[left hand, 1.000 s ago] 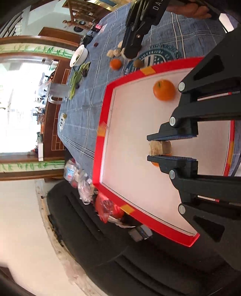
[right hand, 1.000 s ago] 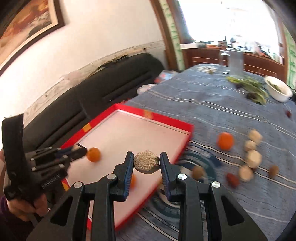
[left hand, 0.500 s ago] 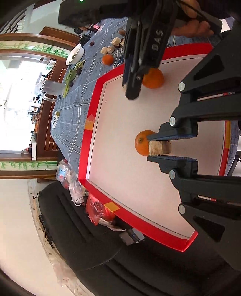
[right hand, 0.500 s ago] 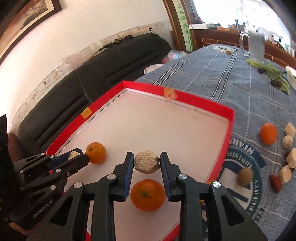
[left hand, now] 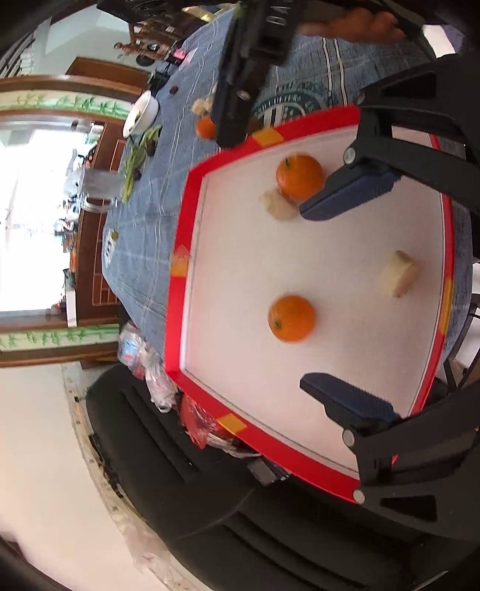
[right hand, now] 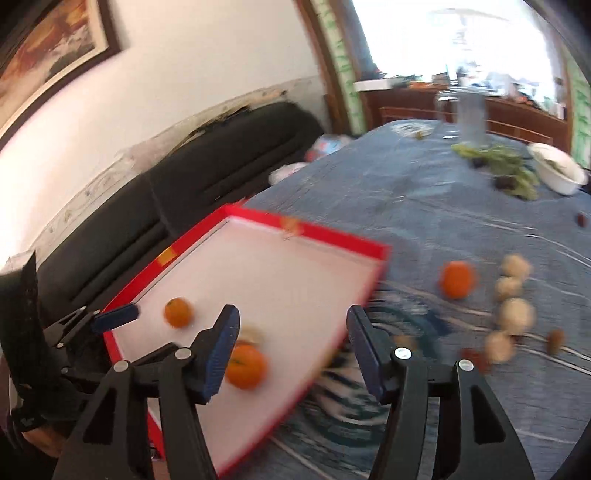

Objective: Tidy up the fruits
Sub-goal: 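Move both tools back over the table toward the brown kiwis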

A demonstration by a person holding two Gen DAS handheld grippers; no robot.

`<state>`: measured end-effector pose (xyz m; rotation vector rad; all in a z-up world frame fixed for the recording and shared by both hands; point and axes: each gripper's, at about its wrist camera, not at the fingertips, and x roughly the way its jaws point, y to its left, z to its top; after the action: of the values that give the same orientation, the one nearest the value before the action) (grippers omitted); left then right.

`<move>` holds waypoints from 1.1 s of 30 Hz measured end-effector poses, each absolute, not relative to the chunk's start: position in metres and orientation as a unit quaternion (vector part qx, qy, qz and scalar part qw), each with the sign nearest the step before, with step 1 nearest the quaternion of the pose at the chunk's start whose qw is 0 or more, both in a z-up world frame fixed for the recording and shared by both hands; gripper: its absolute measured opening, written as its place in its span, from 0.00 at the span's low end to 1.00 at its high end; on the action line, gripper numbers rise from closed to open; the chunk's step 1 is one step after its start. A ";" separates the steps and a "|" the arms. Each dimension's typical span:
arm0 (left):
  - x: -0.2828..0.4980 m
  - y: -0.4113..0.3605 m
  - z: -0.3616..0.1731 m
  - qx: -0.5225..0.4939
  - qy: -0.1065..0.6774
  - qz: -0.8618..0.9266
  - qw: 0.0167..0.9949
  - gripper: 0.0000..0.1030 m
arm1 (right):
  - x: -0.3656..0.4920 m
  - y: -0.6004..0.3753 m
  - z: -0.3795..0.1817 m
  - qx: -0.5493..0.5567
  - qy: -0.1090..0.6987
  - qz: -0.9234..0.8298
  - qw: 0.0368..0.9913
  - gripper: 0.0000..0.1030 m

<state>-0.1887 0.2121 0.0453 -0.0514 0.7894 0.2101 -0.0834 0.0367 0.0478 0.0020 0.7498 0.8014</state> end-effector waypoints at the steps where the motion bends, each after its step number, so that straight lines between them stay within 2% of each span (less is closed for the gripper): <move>1: -0.188 0.208 0.046 -0.022 0.384 0.098 0.918 0.86 | -0.080 0.022 0.050 0.006 0.354 0.368 0.860 0.59; 4: -0.184 0.192 0.049 -0.012 0.387 0.084 0.918 0.86 | -0.070 -0.016 0.051 0.009 0.344 0.327 0.880 0.64; 11: -0.179 0.145 0.059 0.023 0.385 0.033 0.922 0.86 | -0.061 -0.075 0.027 0.007 0.385 0.294 0.875 0.64; 22: -0.172 0.064 0.049 0.036 0.412 -0.096 0.906 0.86 | -0.068 -0.085 0.017 -0.004 0.389 0.318 0.865 0.64; 29: -0.157 0.051 0.042 0.024 0.418 -0.109 0.902 0.86 | -0.039 -0.119 0.021 0.015 0.385 0.228 0.894 0.64; 31: -0.146 0.051 0.042 0.030 0.413 -0.098 0.905 0.86 | -0.029 -0.119 0.021 0.003 0.391 0.218 0.894 0.61; 33: -0.133 0.055 0.041 0.032 0.415 -0.082 0.905 0.86 | -0.019 -0.114 0.018 -0.018 0.400 0.205 0.893 0.51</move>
<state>-0.1329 0.0553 0.0409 0.0653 0.8576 -0.1688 -0.0191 -0.1143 0.0179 -0.0374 0.8299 0.4255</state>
